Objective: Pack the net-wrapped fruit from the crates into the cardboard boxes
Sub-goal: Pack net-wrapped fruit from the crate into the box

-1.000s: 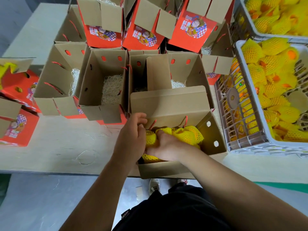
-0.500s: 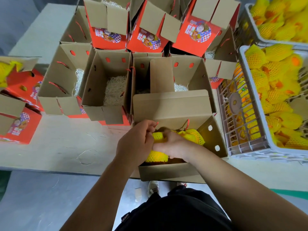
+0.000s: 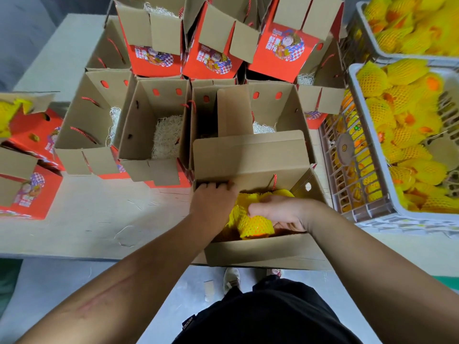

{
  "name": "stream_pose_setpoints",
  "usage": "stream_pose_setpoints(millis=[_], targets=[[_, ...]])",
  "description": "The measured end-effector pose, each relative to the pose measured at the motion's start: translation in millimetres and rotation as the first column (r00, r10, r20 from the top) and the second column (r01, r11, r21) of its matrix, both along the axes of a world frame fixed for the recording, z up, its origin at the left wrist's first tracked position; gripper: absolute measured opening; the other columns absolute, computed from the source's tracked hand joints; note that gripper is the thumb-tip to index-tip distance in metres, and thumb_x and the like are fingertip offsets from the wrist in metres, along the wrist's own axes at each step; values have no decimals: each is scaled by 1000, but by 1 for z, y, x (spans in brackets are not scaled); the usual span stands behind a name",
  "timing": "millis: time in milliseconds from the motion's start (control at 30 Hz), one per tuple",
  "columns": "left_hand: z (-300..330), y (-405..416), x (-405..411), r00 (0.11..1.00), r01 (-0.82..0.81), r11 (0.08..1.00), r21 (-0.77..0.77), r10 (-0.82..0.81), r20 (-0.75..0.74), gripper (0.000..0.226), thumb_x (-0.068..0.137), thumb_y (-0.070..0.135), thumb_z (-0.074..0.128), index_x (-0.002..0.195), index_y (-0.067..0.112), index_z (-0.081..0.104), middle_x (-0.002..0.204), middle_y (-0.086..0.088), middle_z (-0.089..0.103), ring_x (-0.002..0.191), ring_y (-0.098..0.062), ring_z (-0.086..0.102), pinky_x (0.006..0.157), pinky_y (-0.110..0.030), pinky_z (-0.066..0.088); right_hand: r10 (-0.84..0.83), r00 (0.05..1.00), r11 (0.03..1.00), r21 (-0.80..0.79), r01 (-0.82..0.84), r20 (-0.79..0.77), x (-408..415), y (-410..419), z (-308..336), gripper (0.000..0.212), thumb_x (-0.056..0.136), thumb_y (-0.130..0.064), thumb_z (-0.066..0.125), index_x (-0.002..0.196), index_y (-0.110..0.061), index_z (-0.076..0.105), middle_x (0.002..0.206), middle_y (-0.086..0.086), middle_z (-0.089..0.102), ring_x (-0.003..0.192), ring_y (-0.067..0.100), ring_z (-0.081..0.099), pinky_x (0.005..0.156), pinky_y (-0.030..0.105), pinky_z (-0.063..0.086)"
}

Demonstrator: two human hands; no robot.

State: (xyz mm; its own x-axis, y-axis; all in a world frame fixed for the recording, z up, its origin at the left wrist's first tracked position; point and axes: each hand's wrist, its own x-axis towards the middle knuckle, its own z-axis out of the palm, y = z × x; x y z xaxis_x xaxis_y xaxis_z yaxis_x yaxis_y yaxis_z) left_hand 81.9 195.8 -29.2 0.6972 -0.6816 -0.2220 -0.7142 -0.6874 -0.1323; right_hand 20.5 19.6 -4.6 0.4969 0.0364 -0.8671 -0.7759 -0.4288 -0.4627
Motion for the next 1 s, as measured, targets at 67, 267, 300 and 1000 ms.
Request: stream_pose_setpoints(millis=[67,267,300,1000], targets=[[-1,2,-1,999,-15,999,-52,17,36,30,100,19,54,129,19,46,123,-7,65,112,-31,62,93,-41,45,7,998,999,-46,-4,66,-2,-2,3,30,89,-44,63,108,-22,56,98,-5,57,88,10,57,61,17,49],[1,3,-16,967,221,974,-50,-213,137,22,98,17,42,105,19,63,108,-8,59,101,-30,57,89,-40,45,256,915,948,-268,-173,312,-11,-23,10,54,82,-45,67,130,-28,49,124,-8,59,109,14,59,89,30,52],[1,2,-13,963,271,961,-58,-271,8,23,99,21,44,107,20,65,110,-7,60,104,-30,56,90,-40,45,292,900,935,-295,-197,325,-12,-28,10,63,84,-43,67,140,-25,44,137,-6,53,120,16,55,98,33,50],[10,8,-5,939,198,973,119,-153,-309,22,103,32,53,120,25,65,141,-5,55,141,-31,29,115,-48,22,270,933,933,-303,-193,239,-8,1,-18,93,79,-65,76,151,-18,42,153,5,49,136,27,49,107,33,42]])
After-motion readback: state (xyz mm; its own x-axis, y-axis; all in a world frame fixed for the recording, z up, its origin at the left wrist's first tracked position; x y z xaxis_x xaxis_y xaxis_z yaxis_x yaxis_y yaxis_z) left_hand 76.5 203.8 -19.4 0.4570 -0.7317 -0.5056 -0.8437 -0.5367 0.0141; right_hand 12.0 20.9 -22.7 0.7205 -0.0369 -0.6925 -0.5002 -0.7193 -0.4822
